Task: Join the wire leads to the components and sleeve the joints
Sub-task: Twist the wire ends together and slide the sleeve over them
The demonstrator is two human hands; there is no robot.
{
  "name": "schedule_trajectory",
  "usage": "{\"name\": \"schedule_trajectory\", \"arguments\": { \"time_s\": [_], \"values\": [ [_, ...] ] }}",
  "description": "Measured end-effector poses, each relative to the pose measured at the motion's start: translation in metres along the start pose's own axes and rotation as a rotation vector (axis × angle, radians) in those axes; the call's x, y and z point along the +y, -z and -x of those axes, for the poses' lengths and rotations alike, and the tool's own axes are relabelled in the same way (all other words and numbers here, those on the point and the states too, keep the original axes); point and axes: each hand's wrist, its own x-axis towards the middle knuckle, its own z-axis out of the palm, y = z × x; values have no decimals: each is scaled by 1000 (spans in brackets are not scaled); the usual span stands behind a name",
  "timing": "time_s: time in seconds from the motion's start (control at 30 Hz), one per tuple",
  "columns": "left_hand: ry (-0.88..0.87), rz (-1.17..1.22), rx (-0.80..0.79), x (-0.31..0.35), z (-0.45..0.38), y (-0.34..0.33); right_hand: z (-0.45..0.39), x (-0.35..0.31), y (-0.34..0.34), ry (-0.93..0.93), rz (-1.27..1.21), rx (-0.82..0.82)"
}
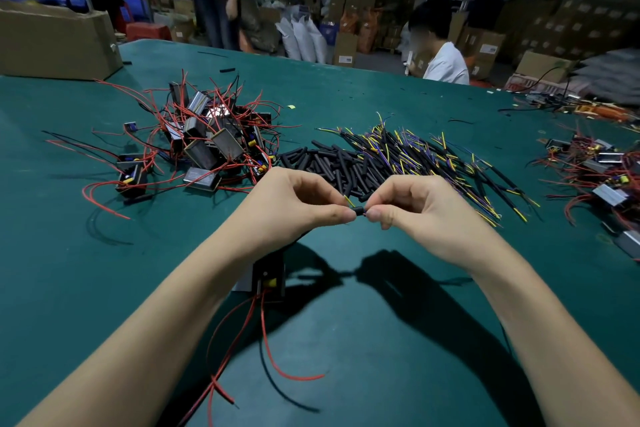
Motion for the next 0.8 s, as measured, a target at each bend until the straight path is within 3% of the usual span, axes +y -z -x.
{"name": "schedule_trajectory", "arguments": {
  "time_s": [0.27, 0.43, 0.8],
  "values": [
    [2, -51, 38, -3, 0, -2, 0, 0, -1, 21, -22, 2],
    [11, -56, 74, -5, -1, -1, 2, 3, 11, 37, 322, -7],
    [-18, -176, 31, -8, 0, -2, 0, 10, 3, 115, 395, 44]
  ]
}}
